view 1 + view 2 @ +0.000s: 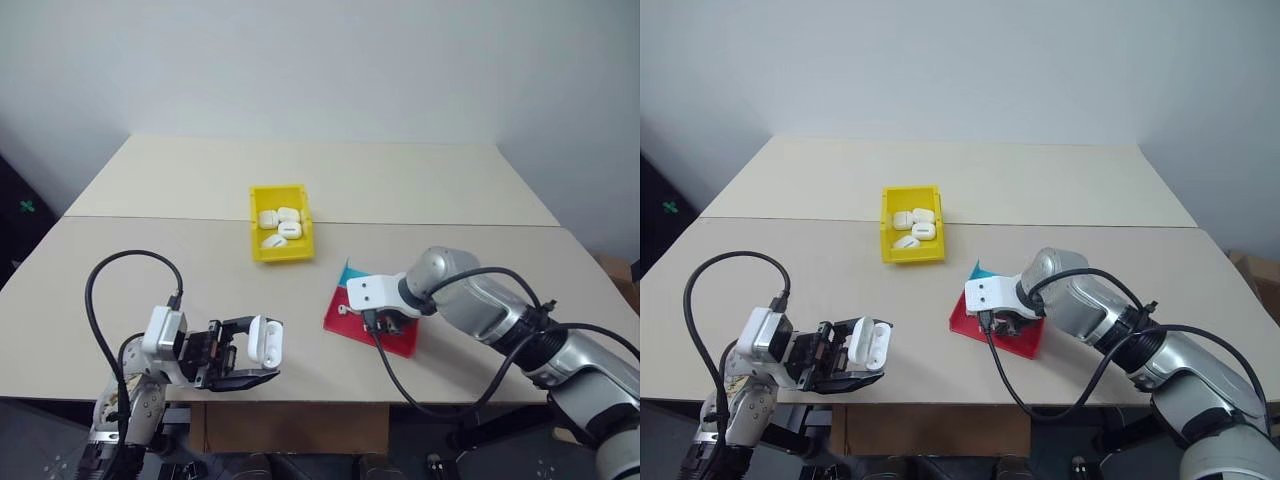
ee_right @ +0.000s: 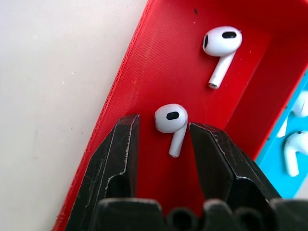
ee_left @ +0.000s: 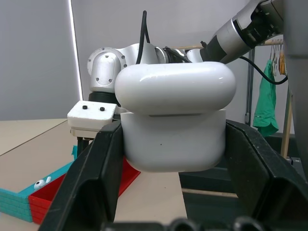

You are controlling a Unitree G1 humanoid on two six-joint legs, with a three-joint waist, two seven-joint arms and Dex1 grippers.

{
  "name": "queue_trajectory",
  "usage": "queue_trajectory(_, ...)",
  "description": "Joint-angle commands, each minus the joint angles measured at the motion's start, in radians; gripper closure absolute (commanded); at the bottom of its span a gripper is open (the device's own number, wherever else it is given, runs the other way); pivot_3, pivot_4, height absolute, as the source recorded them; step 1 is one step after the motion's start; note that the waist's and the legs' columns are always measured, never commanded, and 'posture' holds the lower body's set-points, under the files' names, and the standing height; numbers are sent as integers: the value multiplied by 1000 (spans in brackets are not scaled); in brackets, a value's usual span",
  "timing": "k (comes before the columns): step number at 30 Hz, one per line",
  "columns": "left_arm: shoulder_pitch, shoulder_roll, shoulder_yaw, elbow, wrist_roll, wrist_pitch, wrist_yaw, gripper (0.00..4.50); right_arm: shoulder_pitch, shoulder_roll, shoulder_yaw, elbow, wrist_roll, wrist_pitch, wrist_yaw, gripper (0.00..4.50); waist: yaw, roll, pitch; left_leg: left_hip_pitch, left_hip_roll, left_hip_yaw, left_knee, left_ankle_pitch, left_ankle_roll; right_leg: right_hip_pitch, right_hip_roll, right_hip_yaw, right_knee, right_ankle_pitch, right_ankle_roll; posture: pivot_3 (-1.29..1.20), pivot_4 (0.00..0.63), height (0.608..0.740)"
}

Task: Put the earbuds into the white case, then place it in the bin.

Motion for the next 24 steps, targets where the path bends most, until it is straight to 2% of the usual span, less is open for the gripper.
queue_trajectory(1, 6, -2, 10, -38, 3, -11, 6, 1709, -7, 5, -32, 7, -29, -52, 14, 2467, 0, 0, 0, 0, 0, 0, 0, 0, 0, 0, 0, 0, 0, 0, 0, 0, 150, 740)
queue_trajectory(20, 18, -10, 9, -45, 22, -21, 15, 1709, 9, 26, -62, 57, -92, -160, 69, 2467, 1, 0, 0, 0, 0, 0, 0, 0, 0, 0, 0, 0, 0, 0, 0, 0, 150, 740)
queue_trajectory(23, 17, -9, 9, -43, 25, -22, 16, 1709, 14, 30, -69, 60, -99, -173, 69, 3052, 1, 0, 0, 0, 0, 0, 0, 0, 0, 0, 0, 0, 0, 0, 0, 0, 150, 740)
queue_trajectory(24, 16, -10, 9, -41, 27, -23, 16, 1709, 16, 32, -70, 61, -103, -172, 68, 3052, 0, 0, 0, 0, 0, 0, 0, 0, 0, 0, 0, 0, 0, 0, 0, 0, 150, 740)
